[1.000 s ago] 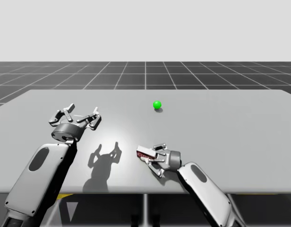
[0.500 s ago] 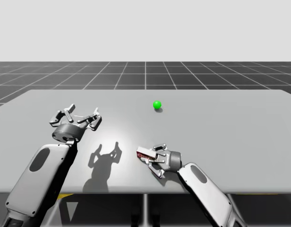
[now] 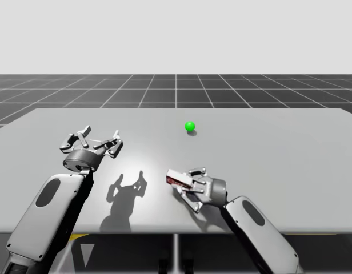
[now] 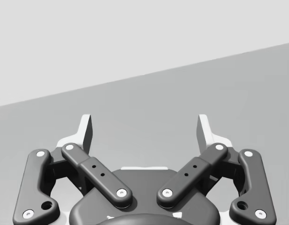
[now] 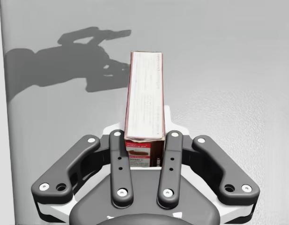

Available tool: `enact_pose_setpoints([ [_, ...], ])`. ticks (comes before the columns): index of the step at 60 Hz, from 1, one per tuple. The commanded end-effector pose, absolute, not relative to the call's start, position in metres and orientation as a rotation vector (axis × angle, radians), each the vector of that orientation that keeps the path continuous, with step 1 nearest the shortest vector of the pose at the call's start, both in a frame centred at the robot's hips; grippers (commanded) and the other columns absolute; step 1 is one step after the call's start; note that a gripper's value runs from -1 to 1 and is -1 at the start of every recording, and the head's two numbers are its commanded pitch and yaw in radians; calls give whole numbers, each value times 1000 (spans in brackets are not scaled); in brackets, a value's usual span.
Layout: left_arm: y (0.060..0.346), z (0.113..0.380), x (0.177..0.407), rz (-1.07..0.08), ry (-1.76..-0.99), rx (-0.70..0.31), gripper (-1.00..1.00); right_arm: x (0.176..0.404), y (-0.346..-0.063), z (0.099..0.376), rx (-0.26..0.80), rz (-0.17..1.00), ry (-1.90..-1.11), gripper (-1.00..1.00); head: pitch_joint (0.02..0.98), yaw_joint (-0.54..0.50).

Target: Watch the red light. When it turns green, pick up the object.

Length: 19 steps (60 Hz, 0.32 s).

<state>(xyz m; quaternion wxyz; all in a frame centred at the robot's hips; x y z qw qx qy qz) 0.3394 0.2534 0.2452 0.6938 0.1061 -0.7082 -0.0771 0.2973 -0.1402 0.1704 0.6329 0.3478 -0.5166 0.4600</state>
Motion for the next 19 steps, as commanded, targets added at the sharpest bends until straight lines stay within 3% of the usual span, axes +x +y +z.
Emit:
enact_pose_setpoints([
  [1, 254, 245, 340, -171, -1582, 236, -1000, 319, -137, 231, 712, 974, -1381, 1000, 482, -34],
  [19, 254, 245, 340, -169, -1578, 232, -1000, 334, -152, 320, 665, 765, -1656, 1000, 475, -37],
])
